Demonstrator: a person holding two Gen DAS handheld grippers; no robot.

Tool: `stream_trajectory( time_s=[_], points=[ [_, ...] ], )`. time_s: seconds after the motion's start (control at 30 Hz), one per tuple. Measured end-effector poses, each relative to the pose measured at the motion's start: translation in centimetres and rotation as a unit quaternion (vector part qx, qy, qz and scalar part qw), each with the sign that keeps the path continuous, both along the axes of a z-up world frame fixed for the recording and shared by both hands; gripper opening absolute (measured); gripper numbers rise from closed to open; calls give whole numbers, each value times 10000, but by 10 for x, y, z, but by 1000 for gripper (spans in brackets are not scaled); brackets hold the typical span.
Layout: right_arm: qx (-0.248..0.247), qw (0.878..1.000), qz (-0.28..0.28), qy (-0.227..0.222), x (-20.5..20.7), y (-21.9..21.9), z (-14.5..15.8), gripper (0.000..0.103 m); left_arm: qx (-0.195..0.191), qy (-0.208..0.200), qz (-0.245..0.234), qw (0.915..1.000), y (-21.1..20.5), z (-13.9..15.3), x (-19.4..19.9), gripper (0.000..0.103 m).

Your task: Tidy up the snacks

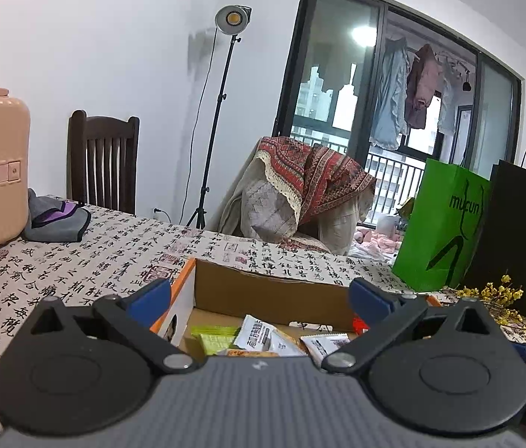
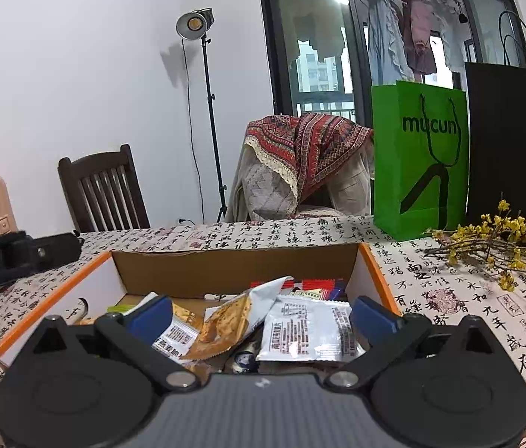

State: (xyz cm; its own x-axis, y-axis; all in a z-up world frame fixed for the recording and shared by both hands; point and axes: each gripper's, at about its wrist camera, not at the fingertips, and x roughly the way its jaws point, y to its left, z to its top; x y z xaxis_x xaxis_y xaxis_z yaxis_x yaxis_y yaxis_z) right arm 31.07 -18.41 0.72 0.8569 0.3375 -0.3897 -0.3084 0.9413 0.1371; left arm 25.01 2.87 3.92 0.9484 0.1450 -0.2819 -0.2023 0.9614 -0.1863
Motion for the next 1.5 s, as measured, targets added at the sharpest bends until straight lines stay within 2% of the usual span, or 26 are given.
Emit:
stream_trajectory(
  time_s=[0.2,0.37,0.67,1.07,1.5],
  points=[
    [89,9999,-24,-117,-3,-3,7,103,-12,-97,-3,10000,-2,7,-6,103],
    [113,9997,-7,-238,-16,-5,25,103,52,-239,-30,9997,-8,26,-23,103],
    [-104,9991,44,-397,-73,-20,51,103,211,-336,-319,9987,-14,49,-78,103],
    [-69,9993,173,-336,-154,-50,43,103,351,-186,-584,9975,-14,35,-153,103],
    [93,9994,269,-180,-210,-79,25,103,473,62,-842,9953,-17,5,-207,103]
  ],
)
